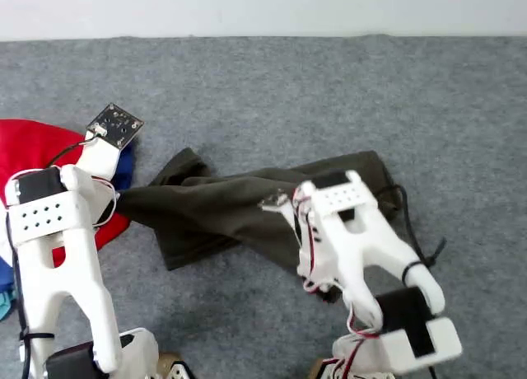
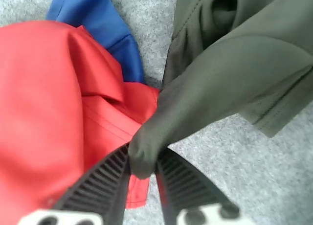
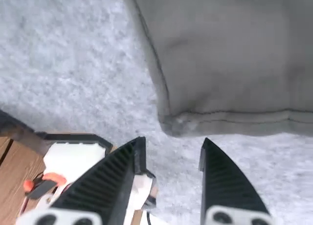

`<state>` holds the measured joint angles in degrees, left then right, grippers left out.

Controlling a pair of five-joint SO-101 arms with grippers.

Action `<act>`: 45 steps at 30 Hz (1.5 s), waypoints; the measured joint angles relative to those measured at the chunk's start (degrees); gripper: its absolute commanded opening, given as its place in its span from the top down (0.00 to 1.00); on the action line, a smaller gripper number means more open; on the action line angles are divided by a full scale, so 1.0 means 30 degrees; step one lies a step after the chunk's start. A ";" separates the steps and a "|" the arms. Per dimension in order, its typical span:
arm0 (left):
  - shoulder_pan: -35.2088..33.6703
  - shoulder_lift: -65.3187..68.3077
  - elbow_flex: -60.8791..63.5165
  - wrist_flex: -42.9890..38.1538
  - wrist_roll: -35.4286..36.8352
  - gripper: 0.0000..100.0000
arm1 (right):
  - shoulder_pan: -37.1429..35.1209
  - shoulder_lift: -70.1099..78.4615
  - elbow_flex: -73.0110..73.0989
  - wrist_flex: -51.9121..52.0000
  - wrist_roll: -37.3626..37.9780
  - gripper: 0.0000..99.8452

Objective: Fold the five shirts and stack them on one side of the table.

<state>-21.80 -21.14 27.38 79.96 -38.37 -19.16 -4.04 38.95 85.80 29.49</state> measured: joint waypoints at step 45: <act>0.0000 0.0029 -0.4864 0.1348 0.2960 0.98 | 0.1524 -0.3106 -0.5245 0.1700 0.0381 0.99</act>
<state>-21.80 -21.05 12.79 84.00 -29.49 -14.59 -13.36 23.21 90.90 30.64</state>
